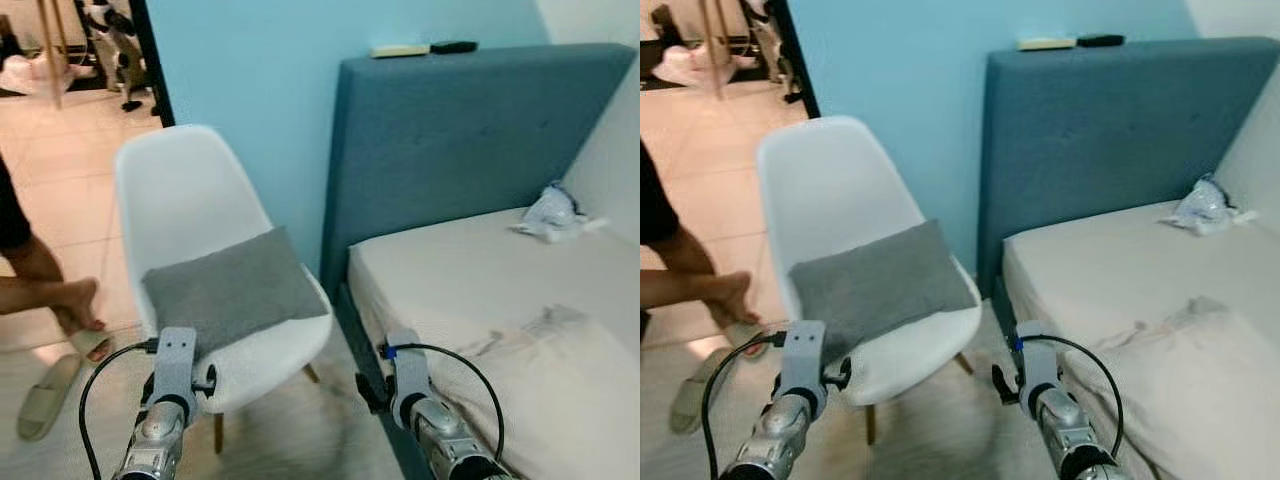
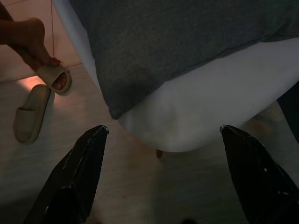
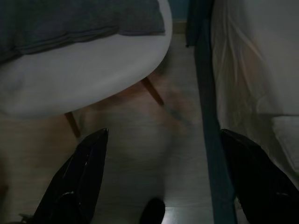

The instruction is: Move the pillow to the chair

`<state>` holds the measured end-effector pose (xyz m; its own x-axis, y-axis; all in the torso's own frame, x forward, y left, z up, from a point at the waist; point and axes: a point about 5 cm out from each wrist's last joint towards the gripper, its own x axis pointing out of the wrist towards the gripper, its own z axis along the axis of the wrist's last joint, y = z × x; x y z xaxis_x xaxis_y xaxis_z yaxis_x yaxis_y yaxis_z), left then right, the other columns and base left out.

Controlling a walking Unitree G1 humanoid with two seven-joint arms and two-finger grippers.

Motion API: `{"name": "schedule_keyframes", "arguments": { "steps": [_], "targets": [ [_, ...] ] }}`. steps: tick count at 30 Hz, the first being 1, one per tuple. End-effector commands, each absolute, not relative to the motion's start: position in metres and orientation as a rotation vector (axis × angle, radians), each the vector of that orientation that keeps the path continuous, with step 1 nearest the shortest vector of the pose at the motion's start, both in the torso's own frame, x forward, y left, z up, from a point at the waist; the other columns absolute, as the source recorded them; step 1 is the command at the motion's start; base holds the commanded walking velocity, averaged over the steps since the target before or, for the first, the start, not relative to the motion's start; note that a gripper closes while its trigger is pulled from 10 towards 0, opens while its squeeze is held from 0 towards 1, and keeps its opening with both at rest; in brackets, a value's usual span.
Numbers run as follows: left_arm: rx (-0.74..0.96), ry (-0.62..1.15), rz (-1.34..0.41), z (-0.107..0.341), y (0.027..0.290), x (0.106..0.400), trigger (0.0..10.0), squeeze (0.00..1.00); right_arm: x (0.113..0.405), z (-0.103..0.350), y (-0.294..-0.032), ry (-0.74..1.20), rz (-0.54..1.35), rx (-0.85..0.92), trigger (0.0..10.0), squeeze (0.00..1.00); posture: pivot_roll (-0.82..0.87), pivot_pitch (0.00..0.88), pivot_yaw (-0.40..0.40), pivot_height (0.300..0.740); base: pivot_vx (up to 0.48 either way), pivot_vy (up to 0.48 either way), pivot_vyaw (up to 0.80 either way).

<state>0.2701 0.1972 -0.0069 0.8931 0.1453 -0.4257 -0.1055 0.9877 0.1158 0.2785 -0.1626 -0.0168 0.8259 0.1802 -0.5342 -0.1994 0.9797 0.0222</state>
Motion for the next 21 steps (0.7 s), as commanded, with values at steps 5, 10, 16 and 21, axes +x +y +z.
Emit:
{"name": "schedule_keyframes", "arguments": {
  "steps": [5, 10, 16, 21],
  "targets": [
    [0.091, 0.447, 0.118, -0.0067, 0.1937, 0.2707, 10.0, 0.0, 0.2734, -0.0214, -0.1667, 0.587, 0.18, -0.024, 10.0, 0.0, 0.0, 0.065, -0.039, 0.74, 0.0, 0.0, 0.0],
    [0.091, 0.446, 0.113, -0.0056, 0.194, 0.2728, 10.0, 0.0, 0.2722, -0.0227, -0.1646, 0.59, 0.178, -0.022, 10.0, 0.0, 0.0, 0.061, -0.035, 0.74, 0.0, 0.0, 0.0],
    [0.095, 0.446, 0.112, -0.005, 0.1939, 0.2737, 10.0, 0.0, 0.2723, -0.0227, -0.1645, 0.589, 0.173, -0.02, 10.0, 0.0, 0.0, 0.06, -0.031, 0.74, 0.0, 0.0, 0.0],
    [0.086, 0.463, 0.118, -0.0055, 0.1934, 0.275, 10.0, 0.0, 0.2725, -0.0223, -0.166, 0.588, 0.168, -0.022, 10.0, 0.0, 0.0, 0.061, -0.031, 0.74, 0.0, 0.061, 0.0]
  ]
}}
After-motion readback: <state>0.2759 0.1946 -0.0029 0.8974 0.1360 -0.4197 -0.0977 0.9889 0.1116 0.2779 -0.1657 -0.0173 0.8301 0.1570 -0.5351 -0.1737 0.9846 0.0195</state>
